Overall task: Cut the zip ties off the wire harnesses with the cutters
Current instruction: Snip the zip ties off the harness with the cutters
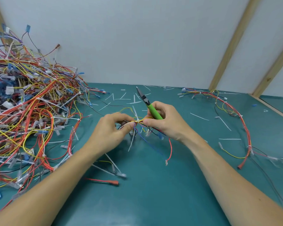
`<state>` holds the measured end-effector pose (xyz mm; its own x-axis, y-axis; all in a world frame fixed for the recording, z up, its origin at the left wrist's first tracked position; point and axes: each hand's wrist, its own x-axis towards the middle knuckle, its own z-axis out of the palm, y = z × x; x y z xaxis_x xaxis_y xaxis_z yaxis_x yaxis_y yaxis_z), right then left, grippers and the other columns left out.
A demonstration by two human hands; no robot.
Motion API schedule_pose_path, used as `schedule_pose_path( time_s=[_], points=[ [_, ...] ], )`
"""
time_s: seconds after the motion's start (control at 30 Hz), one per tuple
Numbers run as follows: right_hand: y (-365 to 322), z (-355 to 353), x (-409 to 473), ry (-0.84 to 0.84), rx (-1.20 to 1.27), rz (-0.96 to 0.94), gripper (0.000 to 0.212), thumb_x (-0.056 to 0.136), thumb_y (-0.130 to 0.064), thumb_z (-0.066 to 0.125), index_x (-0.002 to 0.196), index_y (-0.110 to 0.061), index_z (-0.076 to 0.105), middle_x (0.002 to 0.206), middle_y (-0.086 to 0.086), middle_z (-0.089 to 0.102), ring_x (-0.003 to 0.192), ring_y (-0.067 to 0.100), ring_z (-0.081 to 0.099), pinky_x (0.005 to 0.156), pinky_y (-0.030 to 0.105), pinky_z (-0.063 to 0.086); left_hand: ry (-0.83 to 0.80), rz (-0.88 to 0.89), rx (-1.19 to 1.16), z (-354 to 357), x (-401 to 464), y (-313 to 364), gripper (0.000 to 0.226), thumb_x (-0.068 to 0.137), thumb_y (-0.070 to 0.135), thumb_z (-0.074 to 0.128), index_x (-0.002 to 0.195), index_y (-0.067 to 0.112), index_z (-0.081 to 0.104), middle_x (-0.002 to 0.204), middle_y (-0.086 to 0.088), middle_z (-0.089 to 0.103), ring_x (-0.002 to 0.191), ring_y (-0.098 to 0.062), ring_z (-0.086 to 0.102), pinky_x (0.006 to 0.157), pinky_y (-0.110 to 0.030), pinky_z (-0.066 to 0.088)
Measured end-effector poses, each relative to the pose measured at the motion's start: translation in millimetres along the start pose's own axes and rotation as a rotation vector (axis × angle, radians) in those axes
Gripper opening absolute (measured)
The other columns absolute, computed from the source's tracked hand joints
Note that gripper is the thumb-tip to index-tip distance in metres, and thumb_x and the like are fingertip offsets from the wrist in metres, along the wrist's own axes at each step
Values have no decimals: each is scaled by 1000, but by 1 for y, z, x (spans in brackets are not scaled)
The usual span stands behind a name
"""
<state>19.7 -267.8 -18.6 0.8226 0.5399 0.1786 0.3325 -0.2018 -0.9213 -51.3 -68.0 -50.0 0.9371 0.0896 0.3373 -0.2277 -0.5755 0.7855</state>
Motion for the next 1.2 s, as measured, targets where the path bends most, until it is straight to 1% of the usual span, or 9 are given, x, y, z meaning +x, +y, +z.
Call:
schedule_pose_path(
  time_s=[0.1,0.23,0.37,0.5,0.6,0.7,0.93,1.1,1.2],
  points=[
    [2,10,1,66,-1,0,29,88,4,76,83,-13,53,70,0,56,57,6,51,58,15,43,136,184,343,2,-4,4,12,92,27,70,100,29,79,115,6,67,112,-18,59,98,-41,42],
    [5,22,4,173,199,76,32,86,5,75,82,-16,52,64,-6,49,55,11,47,54,21,43,214,291,411,3,-5,14,24,87,27,59,101,22,77,116,7,68,114,-18,59,104,-41,40],
    [7,29,5,167,502,236,28,89,2,72,89,-17,51,73,7,51,54,17,53,54,31,49,56,92,89,5,-3,7,30,95,45,50,99,26,73,94,23,70,93,5,61,84,-10,40],
    [9,34,4,177,567,293,28,90,2,70,91,-19,50,78,9,55,54,17,57,52,29,49,-169,-206,-320,2,13,-7,44,102,34,36,100,10,73,98,-4,72,92,-11,55,87,-25,41],
    [7,37,3,195,485,216,29,91,4,70,89,-17,49,67,3,59,56,20,61,55,31,51,-125,-462,-563,4,20,-8,50,106,28,26,92,9,70,99,-13,70,98,-18,51,87,-30,39],
    [5,40,1,201,455,153,29,91,5,70,90,-14,47,59,-3,57,55,18,62,55,28,51,-116,-270,-273,7,11,-3,48,99,53,51,85,14,75,75,11,70,71,-5,54,68,-17,36],
    [7,41,2,231,573,297,27,92,-1,71,96,-14,48,67,3,62,52,15,61,51,31,55,-86,-66,-279,11,7,-1,23,103,16,53,94,4,71,76,0,69,72,-2,60,74,-12,44],
    [9,15,6,139,131,216,28,93,-35,75,97,-8,67,78,-3,73,67,14,68,61,30,57,-78,-106,-271,12,5,-2,26,103,20,53,83,13,67,64,1,52,57,-9,42,55,-20,34],
    [7,-9,7,123,-71,88,16,91,-38,76,96,-23,73,83,-10,75,75,4,69,68,23,54,-92,-76,-219,18,3,-2,25,103,23,53,83,14,64,53,16,44,52,-4,34,50,-16,29]
  ],
)
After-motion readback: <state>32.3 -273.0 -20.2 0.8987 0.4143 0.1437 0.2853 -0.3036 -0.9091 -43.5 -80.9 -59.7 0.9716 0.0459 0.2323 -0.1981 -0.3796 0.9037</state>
